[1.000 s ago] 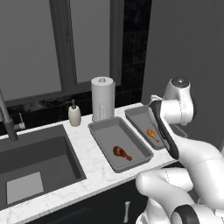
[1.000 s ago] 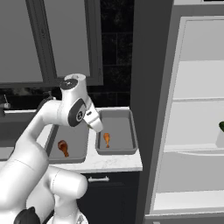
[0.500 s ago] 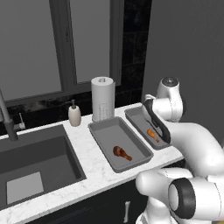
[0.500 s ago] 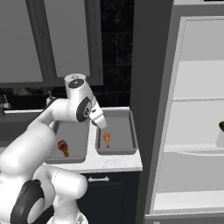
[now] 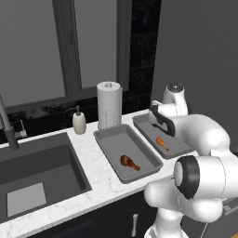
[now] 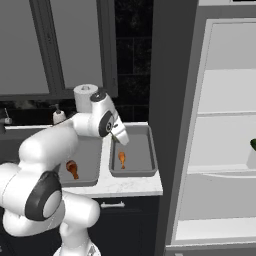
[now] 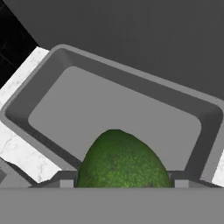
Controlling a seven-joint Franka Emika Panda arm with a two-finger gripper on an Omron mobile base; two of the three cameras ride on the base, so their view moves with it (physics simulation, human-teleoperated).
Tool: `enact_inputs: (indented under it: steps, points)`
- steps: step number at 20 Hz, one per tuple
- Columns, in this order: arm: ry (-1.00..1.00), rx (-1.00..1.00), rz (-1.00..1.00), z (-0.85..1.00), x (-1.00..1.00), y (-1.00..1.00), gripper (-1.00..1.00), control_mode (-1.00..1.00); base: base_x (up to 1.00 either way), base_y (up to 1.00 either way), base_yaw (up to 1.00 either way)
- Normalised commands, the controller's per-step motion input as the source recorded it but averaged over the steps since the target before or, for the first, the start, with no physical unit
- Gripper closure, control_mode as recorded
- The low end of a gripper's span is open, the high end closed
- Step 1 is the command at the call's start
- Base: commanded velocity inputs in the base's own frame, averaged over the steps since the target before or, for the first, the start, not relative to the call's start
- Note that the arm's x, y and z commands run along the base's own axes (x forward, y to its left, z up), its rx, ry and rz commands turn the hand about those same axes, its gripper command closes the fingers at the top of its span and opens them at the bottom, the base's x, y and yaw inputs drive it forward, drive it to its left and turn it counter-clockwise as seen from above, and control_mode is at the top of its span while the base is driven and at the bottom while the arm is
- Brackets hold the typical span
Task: Place one avocado and one chicken drumstick in each tupperware on the nearby counter, to pack two identical lunches.
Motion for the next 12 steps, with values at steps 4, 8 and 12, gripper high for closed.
enact_inputs:
  steps: [4,8,12]
  points:
    - [0.0,0.0,0.0,-0.35,0.31,-0.27,1.0,-1.0,0.0,0.0,0.0]
    - [0.02,0.0,0.0,-0.39,0.32,-0.1,1.0,-1.0,0.0,0.0,0.0]
    - [0.0,0.0,0.0,-0.29,0.11,0.0,1.0,-1.0,0.0,0.0,0.0]
